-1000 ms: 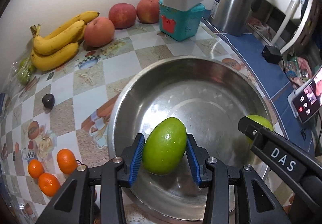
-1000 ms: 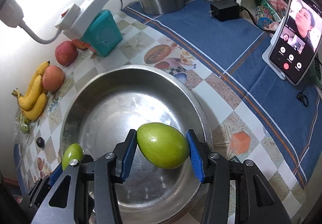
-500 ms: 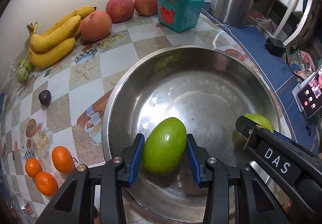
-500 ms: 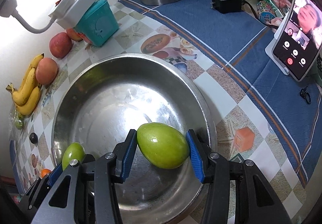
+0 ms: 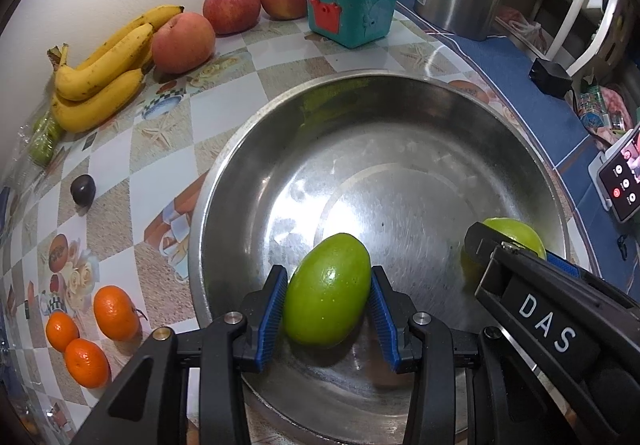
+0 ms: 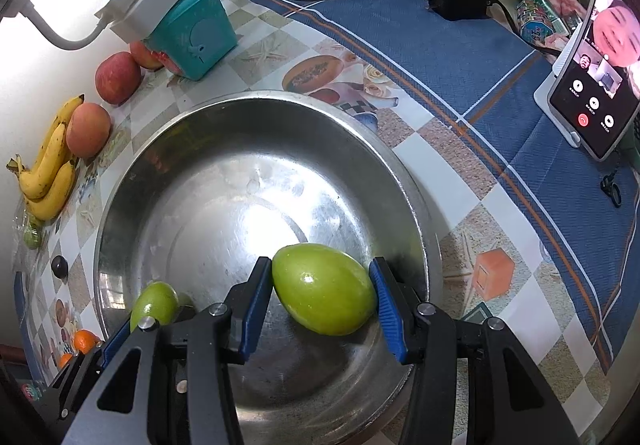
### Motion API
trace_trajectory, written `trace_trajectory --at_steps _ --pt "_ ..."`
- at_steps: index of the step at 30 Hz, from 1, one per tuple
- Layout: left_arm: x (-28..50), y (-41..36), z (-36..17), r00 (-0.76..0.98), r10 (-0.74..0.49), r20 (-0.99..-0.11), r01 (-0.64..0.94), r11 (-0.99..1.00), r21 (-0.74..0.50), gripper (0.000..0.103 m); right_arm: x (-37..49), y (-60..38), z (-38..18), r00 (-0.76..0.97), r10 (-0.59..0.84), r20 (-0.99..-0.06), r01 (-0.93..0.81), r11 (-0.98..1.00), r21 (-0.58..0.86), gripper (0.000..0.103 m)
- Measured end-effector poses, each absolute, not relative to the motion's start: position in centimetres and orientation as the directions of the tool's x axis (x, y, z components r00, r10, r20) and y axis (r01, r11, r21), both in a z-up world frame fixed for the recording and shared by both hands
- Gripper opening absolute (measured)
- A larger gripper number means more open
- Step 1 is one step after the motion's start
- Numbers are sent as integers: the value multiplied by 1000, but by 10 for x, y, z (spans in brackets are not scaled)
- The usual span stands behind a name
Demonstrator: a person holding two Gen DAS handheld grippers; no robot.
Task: Organize fruits
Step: 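Lift and carry both held green fruits over the steel plate, then lower the fruits into the plate and open both tools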
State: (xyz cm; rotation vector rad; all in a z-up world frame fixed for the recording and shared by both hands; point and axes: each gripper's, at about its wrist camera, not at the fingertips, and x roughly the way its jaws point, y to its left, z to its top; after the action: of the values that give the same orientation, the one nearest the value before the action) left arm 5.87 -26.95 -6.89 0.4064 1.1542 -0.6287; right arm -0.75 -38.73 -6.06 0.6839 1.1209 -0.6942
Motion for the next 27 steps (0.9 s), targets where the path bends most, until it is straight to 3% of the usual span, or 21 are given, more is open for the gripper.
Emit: trace_trajectory --at_steps 14,21,27 --pt "59 -269 -71 259 -243 -935 647 762 -19 45 -4 -385 -64 268 -155 -951 776 620 117 52" --pt "59 -270 -63 276 -254 -927 650 760 -15 60 -5 -386 -63 262 -163 -951 776 621 107 52" --pt "57 -269 -51 287 -280 -916 653 757 -27 66 -9 -388 -53 275 -184 -944 778 620 105 52"
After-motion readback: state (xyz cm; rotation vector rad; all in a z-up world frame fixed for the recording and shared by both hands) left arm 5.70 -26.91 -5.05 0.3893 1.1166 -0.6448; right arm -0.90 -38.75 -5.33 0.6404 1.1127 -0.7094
